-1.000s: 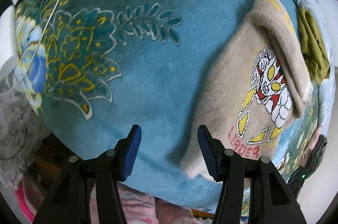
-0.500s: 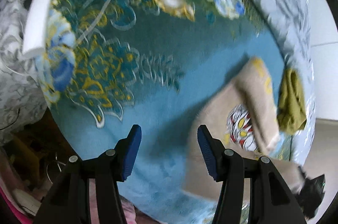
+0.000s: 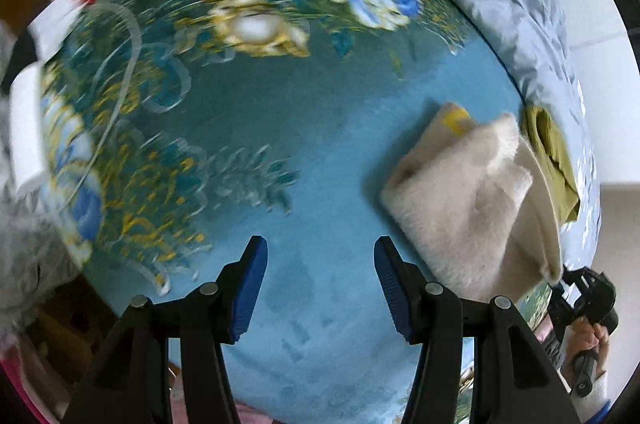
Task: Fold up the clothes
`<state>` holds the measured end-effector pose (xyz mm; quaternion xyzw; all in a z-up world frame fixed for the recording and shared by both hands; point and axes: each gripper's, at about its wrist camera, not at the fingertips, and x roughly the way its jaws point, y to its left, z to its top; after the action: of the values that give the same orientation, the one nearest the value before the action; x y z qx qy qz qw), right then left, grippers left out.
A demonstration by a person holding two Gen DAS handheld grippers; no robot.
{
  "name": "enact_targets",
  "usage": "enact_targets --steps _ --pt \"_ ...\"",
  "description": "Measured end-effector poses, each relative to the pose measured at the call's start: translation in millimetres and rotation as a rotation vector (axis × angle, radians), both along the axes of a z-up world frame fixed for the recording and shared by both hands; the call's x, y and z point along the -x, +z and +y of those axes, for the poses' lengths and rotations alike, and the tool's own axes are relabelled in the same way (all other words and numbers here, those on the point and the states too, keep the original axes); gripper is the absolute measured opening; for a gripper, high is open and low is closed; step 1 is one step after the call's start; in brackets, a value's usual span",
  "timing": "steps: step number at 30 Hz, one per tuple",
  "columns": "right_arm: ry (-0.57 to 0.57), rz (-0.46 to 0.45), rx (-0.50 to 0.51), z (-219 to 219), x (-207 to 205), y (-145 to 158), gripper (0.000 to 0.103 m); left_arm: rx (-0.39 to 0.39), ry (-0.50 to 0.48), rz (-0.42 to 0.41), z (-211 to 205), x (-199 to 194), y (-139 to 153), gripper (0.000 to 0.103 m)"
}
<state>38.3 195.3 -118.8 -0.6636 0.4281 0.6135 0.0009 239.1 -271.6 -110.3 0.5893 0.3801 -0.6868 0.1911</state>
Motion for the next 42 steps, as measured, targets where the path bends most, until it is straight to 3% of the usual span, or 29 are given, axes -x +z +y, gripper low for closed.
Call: enact_targets --steps 4,7,8,11,16,21,22,24,25,26,27,29,31,34,40,42 --pt "0.045 0.012 -0.036 0 11 9 0.018 0.002 -0.11 0.022 11 54 -4 0.057" --pt "0.074 0.065 -0.084 5 15 19 0.047 0.013 -0.201 0.029 23 93 -12 0.057" --pt "0.082 0.075 -0.105 7 16 21 0.05 0.017 -0.234 0.031 27 106 -15 0.057" --pt "0.141 0.071 -0.185 11 20 19 0.054 0.035 -0.338 0.033 41 143 -25 0.057" --pt "0.308 -0.003 -0.302 -3 27 -8 0.058 0.058 -0.495 0.011 62 188 -48 0.057" --pt "0.338 -0.045 -0.317 -14 31 -33 0.058 0.04 -0.562 -0.005 72 212 -70 0.057" --pt "0.339 -0.051 -0.319 -17 31 -37 0.055 0.031 -0.568 -0.003 74 215 -72 0.056" --pt "0.335 -0.082 -0.334 -20 32 -44 0.035 0.012 -0.579 0.009 78 217 -73 0.029" --pt "0.34 -0.089 -0.345 -22 33 -45 0.026 0.008 -0.582 0.013 80 218 -73 0.024" --pt "0.347 -0.093 -0.356 -23 34 -45 0.023 0.009 -0.584 0.016 81 217 -73 0.012" --pt "0.359 -0.084 -0.358 -25 34 -43 0.016 0.006 -0.58 0.025 82 216 -72 0.012" --pt "0.387 -0.059 -0.357 -28 33 -38 0.013 -0.026 -0.548 0.066 77 211 -67 0.011" --pt "0.403 -0.001 -0.351 -26 31 -24 0.012 -0.068 -0.483 0.116 64 201 -61 0.011" --pt "0.334 0.044 -0.322 -8 26 -11 0.011 -0.114 -0.373 0.149 43 186 -60 0.011" --pt "0.315 -0.084 -0.357 5 18 -46 0.011 -0.117 -0.351 0.056 46 187 -85 0.011" --pt "0.292 -0.082 -0.356 8 20 -47 0.011 -0.128 -0.333 0.055 44 190 -86 0.011"
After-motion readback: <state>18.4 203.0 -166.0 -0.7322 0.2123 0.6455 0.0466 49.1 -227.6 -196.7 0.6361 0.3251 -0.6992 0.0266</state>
